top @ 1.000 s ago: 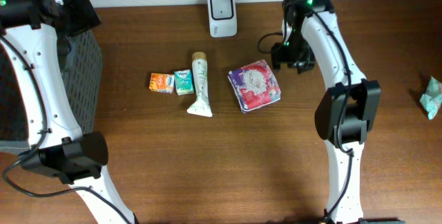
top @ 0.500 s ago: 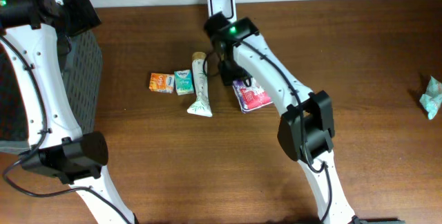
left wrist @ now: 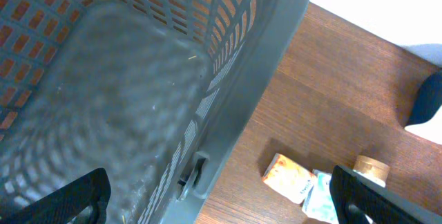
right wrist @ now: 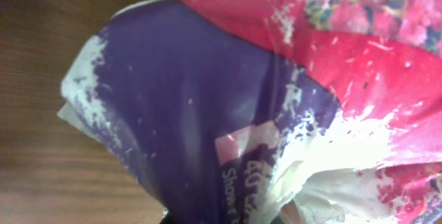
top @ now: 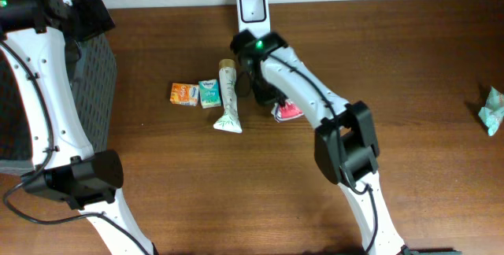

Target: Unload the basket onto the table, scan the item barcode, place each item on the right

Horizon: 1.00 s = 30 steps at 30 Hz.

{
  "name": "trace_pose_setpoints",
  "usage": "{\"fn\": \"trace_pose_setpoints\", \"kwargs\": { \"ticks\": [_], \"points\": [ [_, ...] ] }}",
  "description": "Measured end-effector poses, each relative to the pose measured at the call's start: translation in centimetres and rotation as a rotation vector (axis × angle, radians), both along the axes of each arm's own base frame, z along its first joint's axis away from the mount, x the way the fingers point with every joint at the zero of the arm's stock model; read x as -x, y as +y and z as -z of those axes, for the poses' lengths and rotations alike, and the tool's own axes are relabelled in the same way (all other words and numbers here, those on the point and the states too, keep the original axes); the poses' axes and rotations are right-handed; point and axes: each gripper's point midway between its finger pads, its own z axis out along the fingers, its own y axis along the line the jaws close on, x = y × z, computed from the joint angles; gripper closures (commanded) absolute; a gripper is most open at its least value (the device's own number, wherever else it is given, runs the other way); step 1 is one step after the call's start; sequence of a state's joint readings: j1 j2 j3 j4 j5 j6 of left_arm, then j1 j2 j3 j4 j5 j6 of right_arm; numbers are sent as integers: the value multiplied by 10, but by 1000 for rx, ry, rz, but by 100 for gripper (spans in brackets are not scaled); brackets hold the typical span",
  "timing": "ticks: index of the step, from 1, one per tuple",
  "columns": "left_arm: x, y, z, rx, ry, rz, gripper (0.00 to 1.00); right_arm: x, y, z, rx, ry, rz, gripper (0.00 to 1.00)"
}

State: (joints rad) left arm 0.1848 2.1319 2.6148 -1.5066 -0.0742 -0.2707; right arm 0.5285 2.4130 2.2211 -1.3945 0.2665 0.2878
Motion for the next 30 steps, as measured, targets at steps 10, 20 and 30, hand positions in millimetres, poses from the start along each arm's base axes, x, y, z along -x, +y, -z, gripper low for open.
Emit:
{"fn": "trace_pose_setpoints", "kwargs": {
  "ticks": [10,20,30],
  "points": [
    [0,0,0,0,0,0,1,-7,-17,-68,-1316,316,30,96],
    [0,0,0,0,0,0,1,4,-42,-36,-1342,374,164,96],
    [0,0,0,0,0,0,1,5,-42,-35,-1331,390,190,96]
  ]
}}
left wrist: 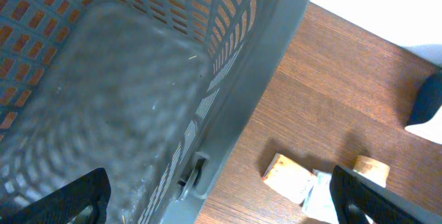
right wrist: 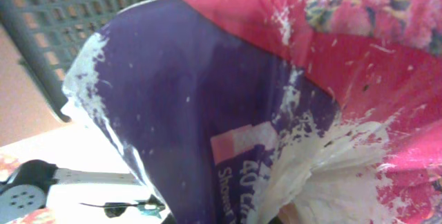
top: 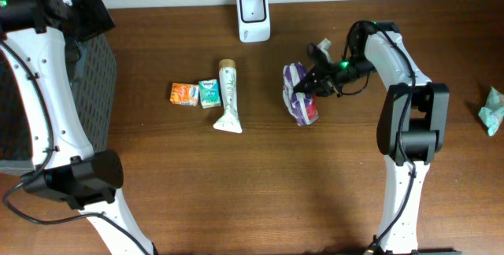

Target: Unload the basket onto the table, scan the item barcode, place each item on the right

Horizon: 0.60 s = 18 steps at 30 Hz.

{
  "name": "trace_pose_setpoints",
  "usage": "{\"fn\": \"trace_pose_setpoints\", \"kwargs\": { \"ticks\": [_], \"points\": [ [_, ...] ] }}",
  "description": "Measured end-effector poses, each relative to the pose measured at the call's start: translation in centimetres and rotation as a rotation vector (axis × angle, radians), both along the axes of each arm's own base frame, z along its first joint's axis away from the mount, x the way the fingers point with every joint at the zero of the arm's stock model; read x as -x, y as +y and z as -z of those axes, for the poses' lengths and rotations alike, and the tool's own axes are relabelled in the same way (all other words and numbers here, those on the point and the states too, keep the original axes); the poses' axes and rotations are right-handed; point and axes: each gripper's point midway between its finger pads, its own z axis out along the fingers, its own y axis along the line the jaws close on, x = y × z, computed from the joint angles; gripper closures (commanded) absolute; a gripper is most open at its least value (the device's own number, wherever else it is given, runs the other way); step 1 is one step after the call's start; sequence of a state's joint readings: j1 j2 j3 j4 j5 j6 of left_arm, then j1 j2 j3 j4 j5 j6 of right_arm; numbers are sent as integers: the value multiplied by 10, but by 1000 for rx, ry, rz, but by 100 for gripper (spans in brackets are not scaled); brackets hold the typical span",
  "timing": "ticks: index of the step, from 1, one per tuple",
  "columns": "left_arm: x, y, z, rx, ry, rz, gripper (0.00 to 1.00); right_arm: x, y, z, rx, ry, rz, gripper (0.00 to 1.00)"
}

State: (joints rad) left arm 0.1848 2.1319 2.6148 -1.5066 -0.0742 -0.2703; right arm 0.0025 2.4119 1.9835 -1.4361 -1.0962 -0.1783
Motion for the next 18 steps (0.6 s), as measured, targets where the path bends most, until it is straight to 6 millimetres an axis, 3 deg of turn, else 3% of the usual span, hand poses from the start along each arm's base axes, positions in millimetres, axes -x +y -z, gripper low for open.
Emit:
{"fn": "trace_pose_setpoints", "kwargs": {
  "ticks": [1,4,6,8,11,12,13,14,16,18],
  "points": [
    [0,0,0,0,0,0,1,-1,5,-3,-23,-9,0,86],
    [0,0,0,0,0,0,1,3,11,11,64,-16,-45,80],
    [0,0,0,0,0,0,1,3,6,19,121,-8,-47,57],
    [0,0,0,0,0,0,1,2,-21,31,230,34,-12,50],
    [0,0,0,1,0,0,1,-7,-72,23,363,60,57,28],
    [0,0,0,0,1,-1,1,-17,-101,2,455,24,89,14],
    [0,0,0,0,0,0,1,-29,-122,-16,520,-43,121,9],
    [0,0,0,0,-1,0,1,-27,-136,-30,590,-56,124,1],
    [0,0,0,0,0,0,1,-27,-150,-40,684,-84,122,1],
    [0,0,0,0,0,0,1,-24,-165,-34,783,-76,107,1]
  ]
}}
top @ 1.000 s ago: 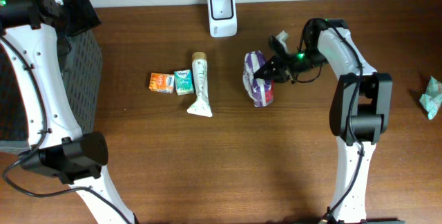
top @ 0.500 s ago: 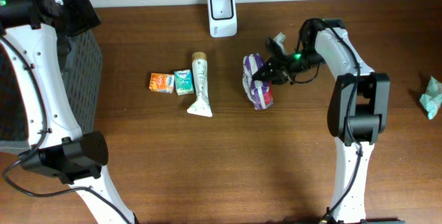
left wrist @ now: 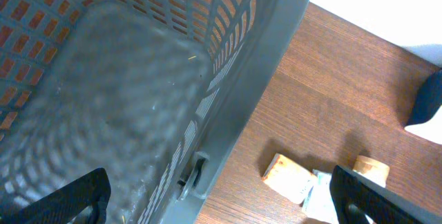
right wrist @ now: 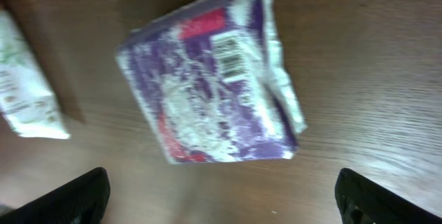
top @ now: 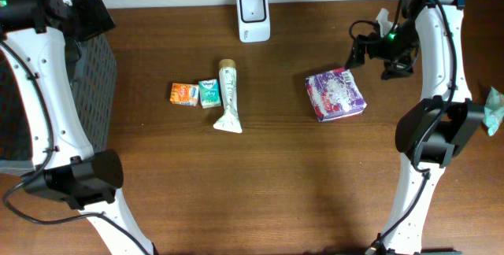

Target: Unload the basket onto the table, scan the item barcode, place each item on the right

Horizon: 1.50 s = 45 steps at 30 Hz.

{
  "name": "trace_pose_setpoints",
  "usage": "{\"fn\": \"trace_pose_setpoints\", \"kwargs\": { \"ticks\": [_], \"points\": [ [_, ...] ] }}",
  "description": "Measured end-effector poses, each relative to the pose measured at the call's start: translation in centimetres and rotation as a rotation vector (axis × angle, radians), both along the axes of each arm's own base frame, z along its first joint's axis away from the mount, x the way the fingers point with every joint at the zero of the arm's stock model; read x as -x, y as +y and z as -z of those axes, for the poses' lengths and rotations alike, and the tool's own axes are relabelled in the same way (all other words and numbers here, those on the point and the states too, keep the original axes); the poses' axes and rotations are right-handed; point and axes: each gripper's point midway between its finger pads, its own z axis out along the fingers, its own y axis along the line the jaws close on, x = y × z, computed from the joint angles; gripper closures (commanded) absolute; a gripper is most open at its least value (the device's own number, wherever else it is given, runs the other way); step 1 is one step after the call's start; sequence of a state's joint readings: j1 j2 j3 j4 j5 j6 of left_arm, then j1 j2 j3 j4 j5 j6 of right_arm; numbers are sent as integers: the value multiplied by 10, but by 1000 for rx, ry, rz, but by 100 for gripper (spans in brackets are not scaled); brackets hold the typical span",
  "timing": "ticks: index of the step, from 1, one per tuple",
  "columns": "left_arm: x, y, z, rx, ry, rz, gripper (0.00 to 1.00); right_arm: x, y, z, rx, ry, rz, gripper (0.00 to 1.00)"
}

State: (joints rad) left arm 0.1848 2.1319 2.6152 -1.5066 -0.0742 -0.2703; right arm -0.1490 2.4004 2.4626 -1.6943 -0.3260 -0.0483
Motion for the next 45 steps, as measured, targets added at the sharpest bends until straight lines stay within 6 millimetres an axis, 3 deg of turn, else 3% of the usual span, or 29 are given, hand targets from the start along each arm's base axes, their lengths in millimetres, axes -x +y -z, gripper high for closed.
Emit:
{"fn": "trace_pose_setpoints", "kwargs": {
  "ticks": [1,2,4,5,11,12,15,20,22,25,28,31,32,33,34,37,41,43,44,45],
  "points": [
    [0,0,0,0,0,0,1,1,-5,3,29,12,7,3],
    [0,0,0,0,0,0,1,3,-6,5,40,25,16,24],
    [0,0,0,0,0,0,1,8,-6,11,48,54,21,93],
    [0,0,0,0,0,0,1,13,-6,17,48,83,18,96],
    [0,0,0,1,0,0,1,92,3,85,50,458,-6,96],
    [0,0,0,0,0,0,1,94,2,92,54,458,-7,96],
    [0,0,0,0,0,0,1,68,-3,108,80,339,-2,96],
    [0,0,0,0,1,0,1,-21,-10,126,102,-40,22,93],
    [0,0,0,0,-1,0,1,-45,-1,121,39,-144,26,91],
    [0,0,0,0,0,0,1,-73,37,99,-199,-286,1,90],
    [0,0,0,0,0,0,1,-72,71,90,-303,-288,-35,90],
    [0,0,0,0,0,0,1,-64,74,85,-329,-226,9,78],
    [0,0,0,0,0,0,1,-61,67,76,-333,-202,32,52],
    [0,0,0,0,-1,0,1,-62,58,63,-335,-197,58,11],
    [0,0,0,0,-1,0,1,-61,53,57,-336,-190,71,1],
    [0,0,0,0,0,-1,1,-66,49,54,-326,-210,74,1],
    [0,0,0,0,0,0,1,-64,77,58,-340,-196,21,1],
    [0,0,0,0,0,0,1,-62,84,72,-363,-163,19,2],
    [0,0,0,0,0,0,1,-61,87,79,-386,-156,11,5],
    [0,0,0,0,0,0,1,-57,91,88,-416,-150,4,14]
  ]
}}
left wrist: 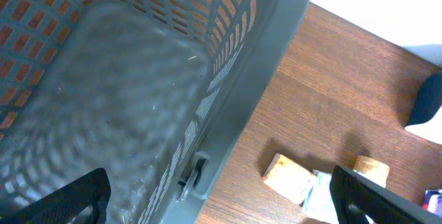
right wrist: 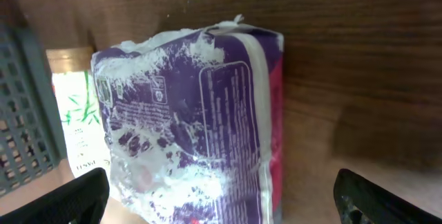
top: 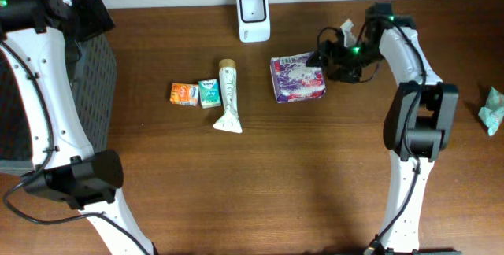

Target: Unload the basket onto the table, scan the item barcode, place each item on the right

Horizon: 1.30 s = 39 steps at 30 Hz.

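Observation:
The purple and pink packet [top: 298, 78] lies flat on the wooden table, below and right of the white scanner [top: 253, 5] at the back edge. My right gripper [top: 328, 57] is at the packet's right end, open. In the right wrist view the packet [right wrist: 193, 127] fills the space between the wide-apart fingers of the right gripper [right wrist: 221, 203], printed text side up; no barcode shows. My left gripper [left wrist: 219, 203] hangs open over the grey basket [left wrist: 124, 92] at the far left and holds nothing.
A green and white tube [top: 228, 97], a teal box [top: 209, 94] and an orange box [top: 183, 94] lie left of the packet. The basket [top: 90, 74] stands at the table's left edge. A crumpled teal wrapper [top: 492, 109] lies at the far right.
The packet now lies further left and nearer the scanner than before. My right gripper has come down from the back right to the packet's right end, still open. The left arm is unchanged.
My right gripper held the packet close below the scanner. Then it held the packet over the table's middle, right of the tube. Then the packet lay on the table, barcode up, with the gripper open above it. Now it lies nearer the scanner.

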{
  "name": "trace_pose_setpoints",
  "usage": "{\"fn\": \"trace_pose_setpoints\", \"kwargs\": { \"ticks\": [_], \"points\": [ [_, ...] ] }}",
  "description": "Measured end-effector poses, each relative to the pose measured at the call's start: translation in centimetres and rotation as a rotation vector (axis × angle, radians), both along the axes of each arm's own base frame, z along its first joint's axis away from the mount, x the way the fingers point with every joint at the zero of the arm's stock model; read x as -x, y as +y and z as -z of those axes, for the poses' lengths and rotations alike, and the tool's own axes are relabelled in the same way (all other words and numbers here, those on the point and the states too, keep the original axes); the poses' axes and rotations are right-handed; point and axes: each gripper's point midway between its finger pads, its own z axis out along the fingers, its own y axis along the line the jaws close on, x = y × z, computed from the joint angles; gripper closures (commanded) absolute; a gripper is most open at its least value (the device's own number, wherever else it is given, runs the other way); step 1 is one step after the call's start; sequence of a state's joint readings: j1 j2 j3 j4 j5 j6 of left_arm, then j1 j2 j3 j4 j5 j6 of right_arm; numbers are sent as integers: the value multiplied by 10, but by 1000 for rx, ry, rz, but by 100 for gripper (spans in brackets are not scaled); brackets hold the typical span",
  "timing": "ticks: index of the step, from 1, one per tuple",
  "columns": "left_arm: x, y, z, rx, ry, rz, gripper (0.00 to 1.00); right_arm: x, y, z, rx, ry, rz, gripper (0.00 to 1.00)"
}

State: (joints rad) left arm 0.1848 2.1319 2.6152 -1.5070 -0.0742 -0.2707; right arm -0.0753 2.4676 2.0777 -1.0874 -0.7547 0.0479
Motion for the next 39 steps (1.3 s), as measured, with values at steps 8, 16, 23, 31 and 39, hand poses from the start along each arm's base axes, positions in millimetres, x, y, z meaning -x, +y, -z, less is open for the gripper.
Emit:
{"fn": "trace_pose_setpoints", "kwargs": {
  "ticks": [8,16,23,31,39],
  "points": [
    [0,0,0,0,-1,0,1,10,21,10,-159,10,-29,96],
    [0,0,0,0,0,0,1,-9,41,-91,34,-311,-98,96],
    [0,0,0,-1,0,0,1,-34,86,-141,276,-559,-58,96],
    [0,0,0,0,0,0,1,-23,123,-166,62,-653,-205,96],
    [0,0,0,0,0,0,1,-19,125,-166,43,-640,-218,96]
  ]
}}
